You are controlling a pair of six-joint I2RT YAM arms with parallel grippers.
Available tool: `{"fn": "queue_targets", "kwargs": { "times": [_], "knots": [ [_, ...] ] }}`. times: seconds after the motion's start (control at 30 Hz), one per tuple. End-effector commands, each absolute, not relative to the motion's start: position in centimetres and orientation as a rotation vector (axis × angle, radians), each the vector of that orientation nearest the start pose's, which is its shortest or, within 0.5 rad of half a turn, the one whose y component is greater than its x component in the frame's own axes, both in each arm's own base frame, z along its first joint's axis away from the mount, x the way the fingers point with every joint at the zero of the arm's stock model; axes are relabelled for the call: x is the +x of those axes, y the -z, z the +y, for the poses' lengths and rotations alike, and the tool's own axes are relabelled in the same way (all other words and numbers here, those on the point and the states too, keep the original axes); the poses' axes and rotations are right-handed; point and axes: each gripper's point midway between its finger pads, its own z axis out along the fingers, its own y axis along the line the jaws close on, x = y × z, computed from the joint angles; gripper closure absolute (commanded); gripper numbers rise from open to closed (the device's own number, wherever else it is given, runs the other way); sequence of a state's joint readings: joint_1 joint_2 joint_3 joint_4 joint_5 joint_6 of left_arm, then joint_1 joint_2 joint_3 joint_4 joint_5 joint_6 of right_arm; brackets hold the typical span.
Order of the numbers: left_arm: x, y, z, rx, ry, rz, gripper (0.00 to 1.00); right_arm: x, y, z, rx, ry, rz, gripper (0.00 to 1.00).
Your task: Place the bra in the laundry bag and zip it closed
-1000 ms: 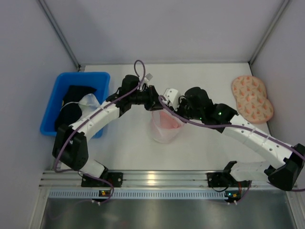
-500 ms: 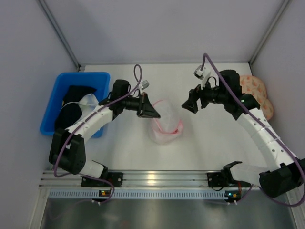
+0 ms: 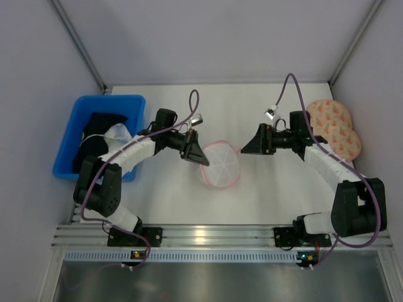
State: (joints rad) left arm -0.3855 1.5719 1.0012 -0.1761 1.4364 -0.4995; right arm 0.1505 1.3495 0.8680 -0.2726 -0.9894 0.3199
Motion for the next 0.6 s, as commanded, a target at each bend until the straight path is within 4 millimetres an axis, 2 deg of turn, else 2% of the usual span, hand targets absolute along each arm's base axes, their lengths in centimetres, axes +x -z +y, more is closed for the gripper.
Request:
{"fn": "queue_targets", "kwargs": {
  "times": [0.0, 0.23, 0.47, 0.57],
  "knots": [
    [20.2, -23.8, -26.9, 0.894, 2.199, 1.987, 1.00, 27.1, -20.0, 20.8, -0.371, -1.488, 2.100, 0.06],
    [23.5, -22.6, -27.8, 0.875, 2.238, 1.993, 1.00, 26.9, -18.0, 21.8, -0.401, -1.535, 2.100, 0.07],
    [23.9, -22.8, -27.7, 0.867, 2.325, 1.995, 1.00, 28.8, -15.2, 22.3, -0.426, -1.550, 2.113, 0.07],
    [24.1, -22.7, -27.2, 0.838, 2.328, 2.003, 1.00, 29.3, -15.5, 22.9, -0.444, -1.596, 2.082, 0.07]
  ]
}}
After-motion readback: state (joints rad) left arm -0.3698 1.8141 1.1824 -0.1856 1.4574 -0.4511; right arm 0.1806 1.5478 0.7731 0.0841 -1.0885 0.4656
